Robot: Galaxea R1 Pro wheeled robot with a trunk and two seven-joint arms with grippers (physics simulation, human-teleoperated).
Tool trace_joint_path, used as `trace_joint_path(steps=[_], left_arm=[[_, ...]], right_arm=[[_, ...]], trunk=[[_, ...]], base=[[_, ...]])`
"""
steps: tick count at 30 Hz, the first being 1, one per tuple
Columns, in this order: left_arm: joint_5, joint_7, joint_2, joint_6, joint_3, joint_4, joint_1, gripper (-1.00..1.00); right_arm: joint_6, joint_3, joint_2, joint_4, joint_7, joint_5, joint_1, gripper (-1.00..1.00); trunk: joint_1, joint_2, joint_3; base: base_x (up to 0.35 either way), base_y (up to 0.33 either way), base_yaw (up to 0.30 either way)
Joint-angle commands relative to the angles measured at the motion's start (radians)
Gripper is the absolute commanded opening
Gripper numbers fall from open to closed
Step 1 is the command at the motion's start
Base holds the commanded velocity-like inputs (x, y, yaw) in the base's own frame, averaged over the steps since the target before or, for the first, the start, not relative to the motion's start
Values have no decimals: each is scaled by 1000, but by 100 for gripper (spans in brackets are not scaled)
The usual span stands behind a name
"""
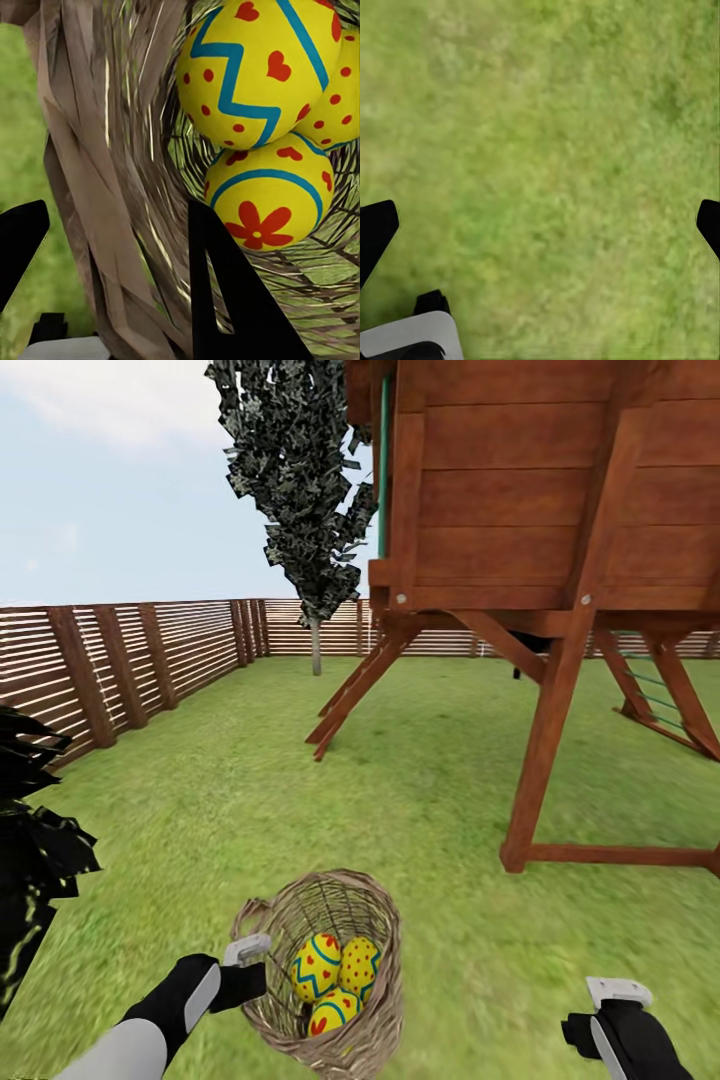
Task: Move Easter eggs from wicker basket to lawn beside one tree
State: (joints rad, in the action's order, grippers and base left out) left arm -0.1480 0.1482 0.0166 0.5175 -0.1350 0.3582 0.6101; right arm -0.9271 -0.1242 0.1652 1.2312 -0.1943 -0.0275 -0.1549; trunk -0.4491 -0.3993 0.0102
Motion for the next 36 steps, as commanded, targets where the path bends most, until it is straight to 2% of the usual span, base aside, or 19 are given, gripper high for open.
trace_joint_path(steps=[1, 9, 36], left_arm=[[-13, 1, 0, 7, -7, 2, 0, -100], [-12, 1, -1, 7, -6, 1, 0, -100], [-10, 1, -5, 7, -5, -1, 0, -100]], right_arm=[[-4, 0, 0, 1, -4, -3, 0, 100], [-2, 0, 0, 1, -4, -4, 0, 100], [-1, 0, 0, 1, -4, -3, 0, 100]], trunk=[[-1, -1, 0], [-1, -1, 0], [-1, -1, 0]], base=[[330, 0, 257], [330, 0, 219], [330, 0, 1]])
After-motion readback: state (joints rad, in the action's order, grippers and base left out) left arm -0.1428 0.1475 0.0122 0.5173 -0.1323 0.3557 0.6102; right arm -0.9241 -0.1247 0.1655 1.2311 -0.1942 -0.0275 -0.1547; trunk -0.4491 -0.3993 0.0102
